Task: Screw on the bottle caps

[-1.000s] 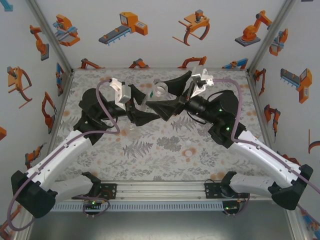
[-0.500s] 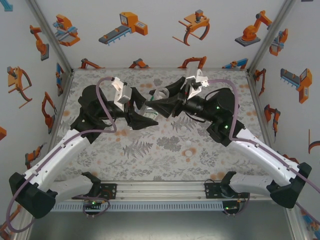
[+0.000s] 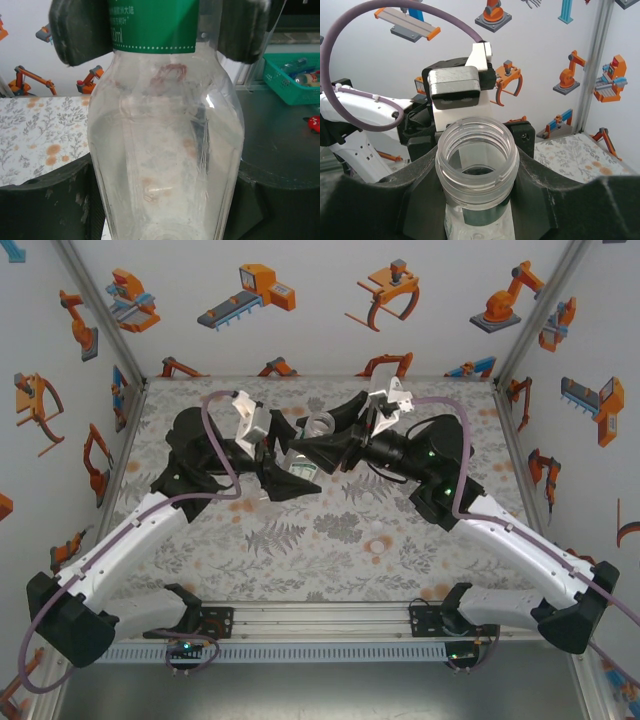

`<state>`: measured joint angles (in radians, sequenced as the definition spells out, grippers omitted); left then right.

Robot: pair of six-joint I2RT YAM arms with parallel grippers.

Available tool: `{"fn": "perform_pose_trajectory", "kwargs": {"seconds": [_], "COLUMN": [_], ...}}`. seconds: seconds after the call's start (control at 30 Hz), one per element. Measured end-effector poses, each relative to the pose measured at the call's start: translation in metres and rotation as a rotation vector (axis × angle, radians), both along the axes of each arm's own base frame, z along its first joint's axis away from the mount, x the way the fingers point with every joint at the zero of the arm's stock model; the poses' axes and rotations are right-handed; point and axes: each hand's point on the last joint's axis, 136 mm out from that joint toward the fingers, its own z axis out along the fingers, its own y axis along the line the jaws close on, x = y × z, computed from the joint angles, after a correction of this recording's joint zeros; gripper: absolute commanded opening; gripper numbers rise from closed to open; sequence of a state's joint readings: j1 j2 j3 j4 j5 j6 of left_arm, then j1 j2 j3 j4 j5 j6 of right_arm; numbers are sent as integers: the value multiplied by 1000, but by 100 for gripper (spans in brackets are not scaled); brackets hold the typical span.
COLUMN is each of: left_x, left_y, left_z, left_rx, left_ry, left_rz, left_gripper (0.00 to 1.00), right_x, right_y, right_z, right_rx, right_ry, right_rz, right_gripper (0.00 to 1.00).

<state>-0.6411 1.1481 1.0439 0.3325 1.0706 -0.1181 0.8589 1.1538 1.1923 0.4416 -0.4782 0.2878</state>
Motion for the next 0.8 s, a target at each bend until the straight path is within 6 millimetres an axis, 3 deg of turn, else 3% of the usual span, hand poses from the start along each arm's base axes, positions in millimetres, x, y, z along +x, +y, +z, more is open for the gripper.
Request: {"fn": "perform_pose_trajectory", "kwargs": {"seconds": [0.23, 0.33, 0.43, 0.77, 0.8], "left_x": [0, 0, 0, -2, -2], "left_y": [0, 0, 0, -1, -1], "left_z": [-2, -5, -9, -13, -13], "left_rx": [41, 59, 73, 91, 91], "left_ry": [1, 7, 13, 21, 22], "left_rz": [2, 2, 2, -17, -17], "left_gripper": [61, 68, 68, 44, 42], "right_x": [2, 3, 3, 3, 3], "right_y": [-1, -1, -2, -2, -2], "right_z": [1, 1, 2, 3, 3], "right_rx": [7, 8, 11, 15, 15], "right_ry": [1, 2, 1, 2, 3], "right_rz": [-14, -18, -21, -21, -21], "right_gripper": [15, 15, 14, 15, 19]}}
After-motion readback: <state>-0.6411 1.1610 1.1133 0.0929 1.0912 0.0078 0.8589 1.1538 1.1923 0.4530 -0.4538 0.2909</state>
